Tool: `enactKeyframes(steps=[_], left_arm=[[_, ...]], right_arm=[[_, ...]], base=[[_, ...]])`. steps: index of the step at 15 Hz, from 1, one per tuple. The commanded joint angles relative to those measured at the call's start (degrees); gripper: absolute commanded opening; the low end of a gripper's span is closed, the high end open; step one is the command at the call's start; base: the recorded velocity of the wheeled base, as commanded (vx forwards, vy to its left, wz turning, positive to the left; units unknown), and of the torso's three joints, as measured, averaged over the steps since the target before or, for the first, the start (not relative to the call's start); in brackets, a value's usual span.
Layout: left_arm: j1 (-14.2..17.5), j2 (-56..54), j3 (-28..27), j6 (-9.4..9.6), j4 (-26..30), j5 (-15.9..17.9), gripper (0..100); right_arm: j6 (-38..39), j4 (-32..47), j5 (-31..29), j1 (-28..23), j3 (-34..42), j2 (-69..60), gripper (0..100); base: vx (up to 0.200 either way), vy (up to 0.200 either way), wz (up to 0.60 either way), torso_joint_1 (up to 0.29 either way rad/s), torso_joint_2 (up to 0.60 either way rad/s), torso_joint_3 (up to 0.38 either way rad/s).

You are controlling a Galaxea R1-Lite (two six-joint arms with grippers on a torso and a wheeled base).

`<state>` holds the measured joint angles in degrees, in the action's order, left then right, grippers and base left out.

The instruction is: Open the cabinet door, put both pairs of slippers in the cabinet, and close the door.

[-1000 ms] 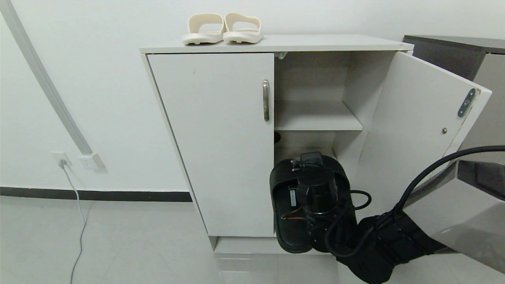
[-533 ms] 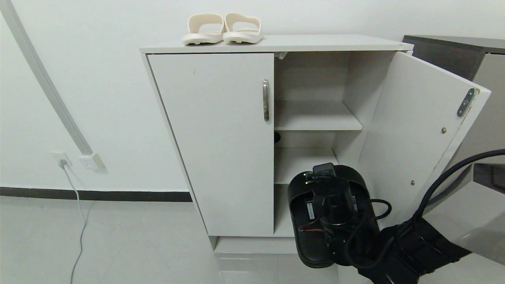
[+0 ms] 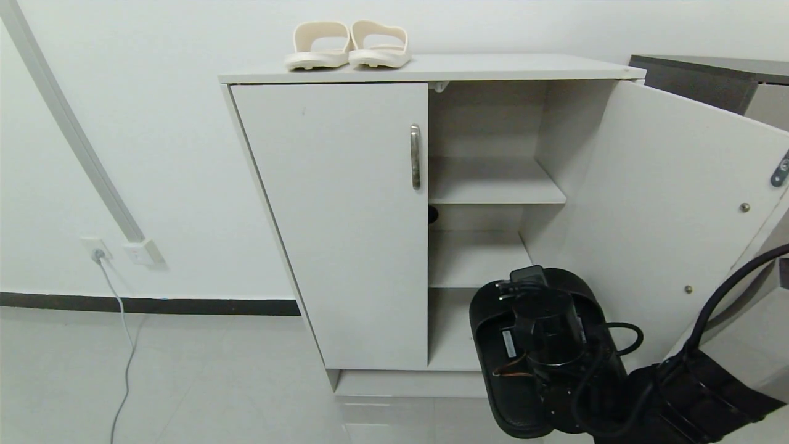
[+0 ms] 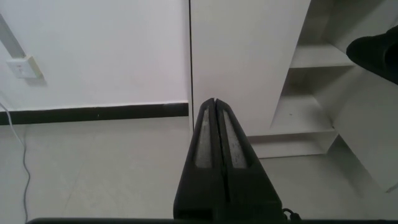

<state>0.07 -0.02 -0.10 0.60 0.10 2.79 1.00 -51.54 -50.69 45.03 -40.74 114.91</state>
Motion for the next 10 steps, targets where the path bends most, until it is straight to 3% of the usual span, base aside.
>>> enactKeyframes(steps=[1,10], left_arm=[[0.01,0.11,0.01,0.02,-0.01,0.02,0],[0.01,0.02,0.01,0.11,-0.01,0.02,0]], right_arm=[[0.06,-0.05,-0.02,-1.09,2.33,-2.67,0],[0.06,-1.10,0.50,-3.11,6.29,-6.36,0]], base=[[0.000,0.000,0.00,0.000,0.00,0.000],[0.000,0.000,0.00,0.000,0.00,0.000]])
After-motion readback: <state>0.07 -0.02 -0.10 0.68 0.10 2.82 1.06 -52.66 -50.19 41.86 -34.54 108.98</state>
